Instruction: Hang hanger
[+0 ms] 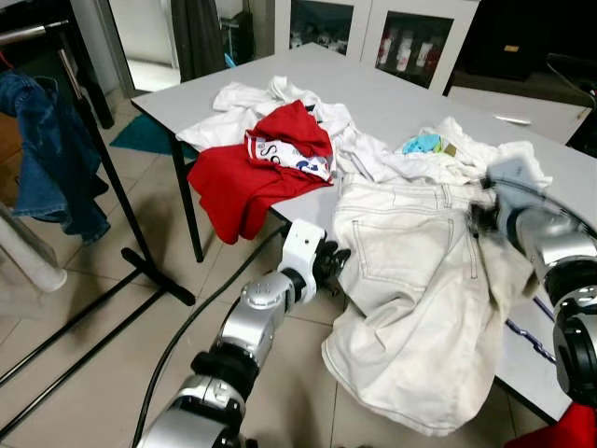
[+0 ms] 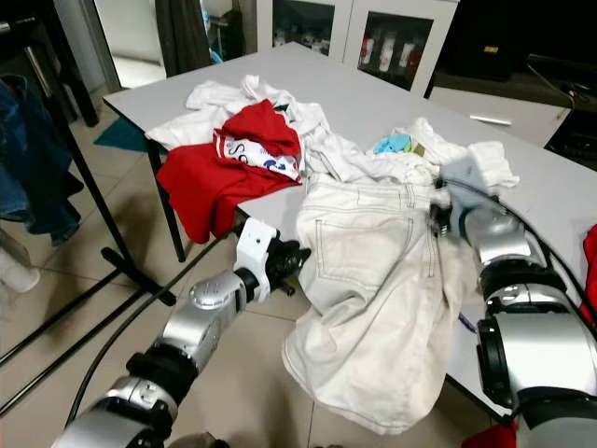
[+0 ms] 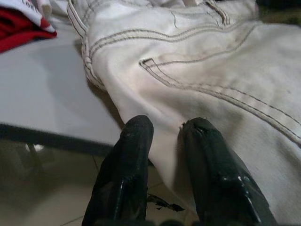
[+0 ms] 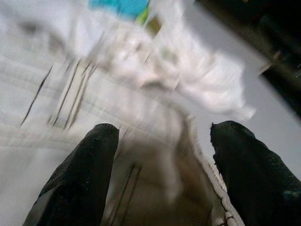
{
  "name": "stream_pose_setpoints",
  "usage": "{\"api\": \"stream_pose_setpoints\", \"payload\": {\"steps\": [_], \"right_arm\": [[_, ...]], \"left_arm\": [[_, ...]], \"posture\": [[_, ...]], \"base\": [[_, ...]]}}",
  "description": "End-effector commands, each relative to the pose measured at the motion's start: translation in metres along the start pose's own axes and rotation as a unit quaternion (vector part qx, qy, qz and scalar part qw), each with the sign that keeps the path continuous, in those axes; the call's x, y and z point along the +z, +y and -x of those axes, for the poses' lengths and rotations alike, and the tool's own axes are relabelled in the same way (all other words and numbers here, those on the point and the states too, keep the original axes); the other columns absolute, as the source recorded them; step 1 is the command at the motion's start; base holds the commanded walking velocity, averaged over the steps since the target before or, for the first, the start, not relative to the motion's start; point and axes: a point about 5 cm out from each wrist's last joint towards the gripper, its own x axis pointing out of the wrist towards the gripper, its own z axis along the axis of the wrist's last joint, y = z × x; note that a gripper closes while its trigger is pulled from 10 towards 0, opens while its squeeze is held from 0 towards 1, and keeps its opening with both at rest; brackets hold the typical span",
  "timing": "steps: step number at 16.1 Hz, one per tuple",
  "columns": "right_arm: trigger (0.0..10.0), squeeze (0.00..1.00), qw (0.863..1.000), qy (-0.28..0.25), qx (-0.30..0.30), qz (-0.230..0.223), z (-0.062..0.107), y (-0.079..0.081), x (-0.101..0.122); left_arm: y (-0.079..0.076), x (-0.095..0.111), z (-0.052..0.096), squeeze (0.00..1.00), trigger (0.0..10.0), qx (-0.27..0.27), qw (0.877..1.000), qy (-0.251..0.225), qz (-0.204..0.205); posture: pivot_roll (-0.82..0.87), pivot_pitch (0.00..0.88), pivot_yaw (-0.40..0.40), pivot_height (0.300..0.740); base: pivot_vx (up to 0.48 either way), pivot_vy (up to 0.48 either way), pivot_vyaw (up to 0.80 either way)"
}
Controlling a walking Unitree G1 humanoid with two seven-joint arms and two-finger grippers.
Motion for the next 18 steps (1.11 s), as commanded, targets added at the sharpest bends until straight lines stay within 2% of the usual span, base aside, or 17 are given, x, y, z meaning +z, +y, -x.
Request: {"api": "stream_pose_setpoints", "payload": {"steps": [1,2,3,5,6,8,9,10,11,12,13,14,15,16,17,18], "right_arm": [[10.0,0.00,1.000,-0.013,-0.028,-0.001,0.003,-0.014,0.001],[10.0,0.00,0.998,-0.033,-0.047,-0.004,0.006,-0.021,0.008],[10.0,0.00,0.998,-0.037,-0.039,-0.016,0.007,-0.023,0.012],[10.0,0.01,0.999,-0.030,-0.009,-0.019,0.008,-0.018,0.011],[10.0,1.00,0.999,-0.003,0.036,0.033,0.008,-0.008,0.003],[10.0,1.00,0.994,0.020,0.063,0.084,0.008,-0.004,-0.004],[10.0,1.00,0.979,0.034,0.102,0.172,0.011,-0.002,-0.006],[10.0,1.00,0.968,0.037,0.118,0.217,0.013,-0.003,-0.004],[10.0,0.96,0.958,0.033,0.134,0.252,0.015,-0.005,0.002],[10.0,0.45,0.951,0.026,0.145,0.272,0.017,-0.009,0.009],[10.0,0.25,0.948,0.020,0.148,0.281,0.018,-0.011,0.015],[10.0,0.13,0.949,0.004,0.154,0.275,0.021,-0.016,0.027],[10.0,0.09,0.955,-0.013,0.164,0.248,0.025,-0.019,0.037],[10.0,0.00,0.959,-0.033,0.178,0.216,0.030,-0.019,0.043],[10.0,0.00,0.964,-0.064,0.192,0.173,0.035,-0.013,0.044],[10.0,0.00,0.964,-0.064,0.192,0.173,0.035,-0.013,0.044]], "left_arm": [[-0.006,0.001,-0.001,0.00,10.0,-0.007,1.000,0.004,-0.010],[-0.007,0.000,0.000,0.00,10.0,-0.004,1.000,0.004,-0.010],[-0.005,0.002,0.001,0.00,10.0,0.011,1.000,-0.002,-0.010],[-0.001,0.004,0.002,0.00,10.0,0.027,1.000,-0.009,-0.008],[0.003,0.003,0.004,0.00,10.0,0.040,0.999,-0.008,-0.006],[0.004,0.002,0.006,0.00,10.0,0.041,0.999,-0.004,-0.008],[0.004,-0.002,0.008,0.00,10.0,0.040,0.999,0.005,-0.024],[0.004,-0.003,0.010,0.00,10.0,0.041,0.999,0.008,-0.032],[0.006,-0.004,0.011,0.00,10.0,0.039,0.998,0.010,-0.039],[0.007,-0.005,0.013,0.00,10.0,0.040,0.998,0.012,-0.046],[0.009,-0.005,0.015,0.00,10.0,0.041,0.998,0.012,-0.046],[0.011,-0.004,0.018,0.00,10.0,0.046,0.998,0.011,-0.047],[0.014,-0.003,0.021,0.00,10.0,0.053,0.998,0.007,-0.045],[0.016,-0.003,0.026,0.00,10.0,0.063,0.997,-0.001,-0.034],[0.020,-0.003,0.032,0.00,10.0,0.082,0.996,-0.012,-0.013],[0.020,-0.003,0.032,0.00,10.0,0.082,0.996,-0.012,-0.013]], "posture": [[-0.01,0.000,-0.043,0.740],[-0.01,0.000,-0.038,0.740],[-0.01,0.000,-0.038,0.740],[-0.01,0.000,-0.039,0.740],[-0.01,0.000,-0.036,0.740],[-0.01,0.000,-0.037,0.740],[-0.01,0.000,-0.037,0.740],[-0.01,0.000,-0.038,0.740],[0.00,0.000,-0.039,0.740],[0.00,0.000,-0.042,0.740],[0.01,0.000,-0.049,0.740],[0.01,0.000,-0.055,0.740],[0.02,0.000,-0.064,0.740],[0.03,0.000,-0.071,0.740],[0.03,0.000,-0.074,0.740],[0.03,0.000,-0.074,0.740]], "base": [[0.000,0.000,0.00],[0.000,0.000,0.00],[0.000,0.000,0.00],[0.000,0.000,0.00],[0.000,0.000,0.00],[0.000,0.000,0.00],[0.000,0.000,0.00],[0.000,0.000,0.00],[0.000,0.000,0.00],[0.000,0.000,0.00],[0.000,0.000,0.00],[0.000,0.000,0.00],[0.000,0.000,0.00],[0.000,0.000,0.00],[0.000,0.000,0.00],[0.000,0.000,0.00]]}}
